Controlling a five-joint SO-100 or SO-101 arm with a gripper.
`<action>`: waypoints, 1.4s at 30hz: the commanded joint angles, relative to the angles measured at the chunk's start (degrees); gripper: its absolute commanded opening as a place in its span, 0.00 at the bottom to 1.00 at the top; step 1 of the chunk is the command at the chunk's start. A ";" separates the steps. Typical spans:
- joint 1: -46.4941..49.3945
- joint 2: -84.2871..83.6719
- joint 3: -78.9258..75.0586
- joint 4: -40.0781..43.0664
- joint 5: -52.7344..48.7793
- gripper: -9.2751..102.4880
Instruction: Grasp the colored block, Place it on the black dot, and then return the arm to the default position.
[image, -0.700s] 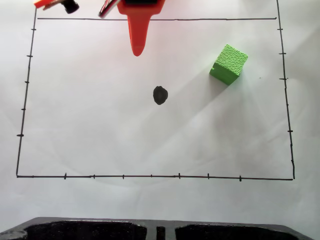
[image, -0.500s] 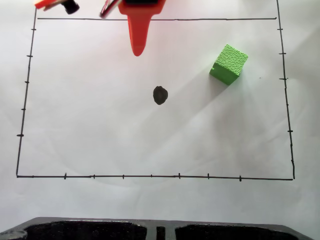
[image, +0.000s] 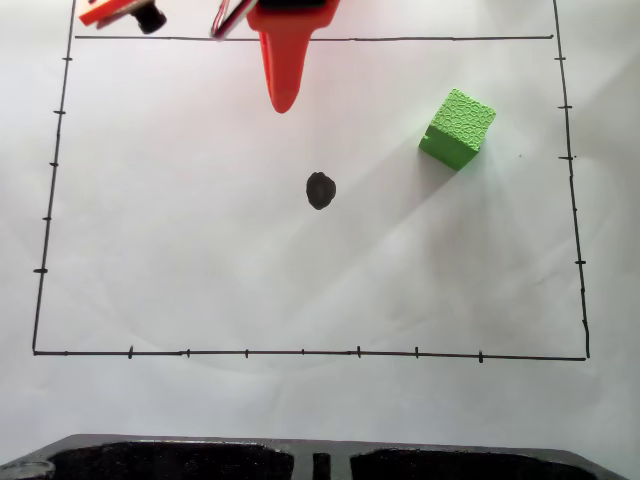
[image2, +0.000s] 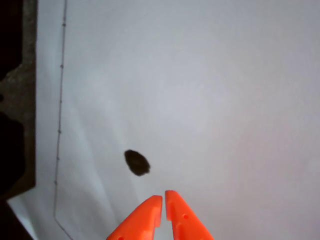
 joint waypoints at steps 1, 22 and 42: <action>-0.88 -1.49 -3.16 2.02 2.72 0.08; -17.75 -47.29 -40.08 11.51 33.49 0.08; -38.85 -73.92 -65.57 21.88 67.94 0.20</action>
